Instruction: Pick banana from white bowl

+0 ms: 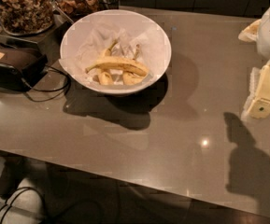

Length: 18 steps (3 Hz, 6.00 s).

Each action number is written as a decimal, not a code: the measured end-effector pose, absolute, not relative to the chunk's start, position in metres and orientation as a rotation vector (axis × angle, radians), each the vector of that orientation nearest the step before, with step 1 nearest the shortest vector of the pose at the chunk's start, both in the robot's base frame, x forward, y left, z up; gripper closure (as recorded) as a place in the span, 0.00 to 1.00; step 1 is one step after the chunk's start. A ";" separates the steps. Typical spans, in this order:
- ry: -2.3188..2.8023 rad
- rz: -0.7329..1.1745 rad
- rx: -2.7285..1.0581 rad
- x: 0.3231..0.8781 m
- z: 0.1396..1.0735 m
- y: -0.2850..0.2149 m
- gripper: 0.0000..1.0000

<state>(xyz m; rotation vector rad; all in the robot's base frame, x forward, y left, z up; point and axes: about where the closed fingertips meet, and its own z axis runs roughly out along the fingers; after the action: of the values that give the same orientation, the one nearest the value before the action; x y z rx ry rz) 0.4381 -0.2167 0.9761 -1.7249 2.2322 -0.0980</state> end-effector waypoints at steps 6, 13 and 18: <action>2.162 -0.018 -1.807 0.530 0.998 -0.108 0.00; 2.131 0.230 -1.912 0.622 0.947 0.003 0.18; 2.228 0.320 -1.907 0.642 0.900 0.009 0.35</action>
Offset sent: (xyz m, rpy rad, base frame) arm 0.0297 0.0521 0.0292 0.0478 0.0788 -0.0172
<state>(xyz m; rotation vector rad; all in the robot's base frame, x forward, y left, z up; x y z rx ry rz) 0.6421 0.0093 0.8995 -1.9071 2.2279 0.3199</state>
